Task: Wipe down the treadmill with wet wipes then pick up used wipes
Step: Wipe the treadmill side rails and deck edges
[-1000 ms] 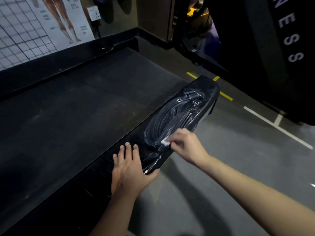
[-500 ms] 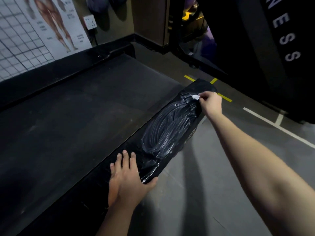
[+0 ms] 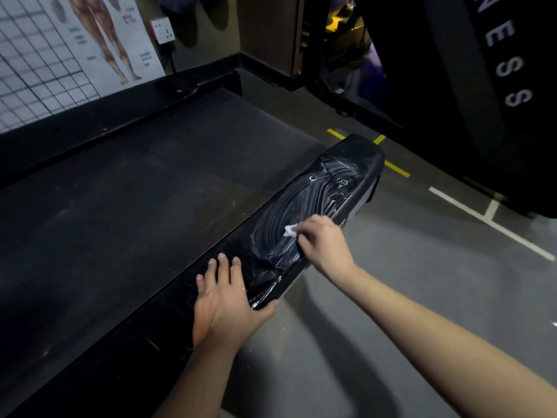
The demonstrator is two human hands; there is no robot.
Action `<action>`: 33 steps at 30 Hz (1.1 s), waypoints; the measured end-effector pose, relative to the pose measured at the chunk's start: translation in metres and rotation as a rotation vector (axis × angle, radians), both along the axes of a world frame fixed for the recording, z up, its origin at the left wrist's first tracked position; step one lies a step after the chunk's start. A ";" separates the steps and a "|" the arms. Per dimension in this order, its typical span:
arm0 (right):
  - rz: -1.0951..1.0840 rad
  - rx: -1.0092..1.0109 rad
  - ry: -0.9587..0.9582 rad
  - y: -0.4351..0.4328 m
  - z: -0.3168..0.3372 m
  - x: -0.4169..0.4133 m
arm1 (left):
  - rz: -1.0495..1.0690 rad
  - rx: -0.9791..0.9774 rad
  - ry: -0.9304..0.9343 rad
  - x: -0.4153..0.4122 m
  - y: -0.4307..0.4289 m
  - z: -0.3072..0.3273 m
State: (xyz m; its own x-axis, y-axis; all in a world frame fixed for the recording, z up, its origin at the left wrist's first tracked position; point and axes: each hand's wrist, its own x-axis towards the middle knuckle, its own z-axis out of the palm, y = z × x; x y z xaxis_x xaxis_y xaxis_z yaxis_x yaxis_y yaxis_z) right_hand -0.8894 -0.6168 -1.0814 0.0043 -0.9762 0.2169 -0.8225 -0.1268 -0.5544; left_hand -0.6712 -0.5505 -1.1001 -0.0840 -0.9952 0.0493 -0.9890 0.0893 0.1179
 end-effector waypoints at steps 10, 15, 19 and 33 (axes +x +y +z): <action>-0.246 0.248 -0.466 0.073 0.039 0.012 | -0.002 0.197 0.039 0.001 0.008 0.031; -0.344 0.333 -0.573 0.119 0.086 0.007 | -0.063 0.096 0.241 0.017 0.060 0.074; -0.263 0.384 -0.428 0.157 0.125 0.033 | 0.070 -0.123 0.384 0.067 0.115 0.134; 0.276 0.609 -0.074 0.257 0.135 0.230 | 0.425 0.096 0.457 0.274 0.270 0.168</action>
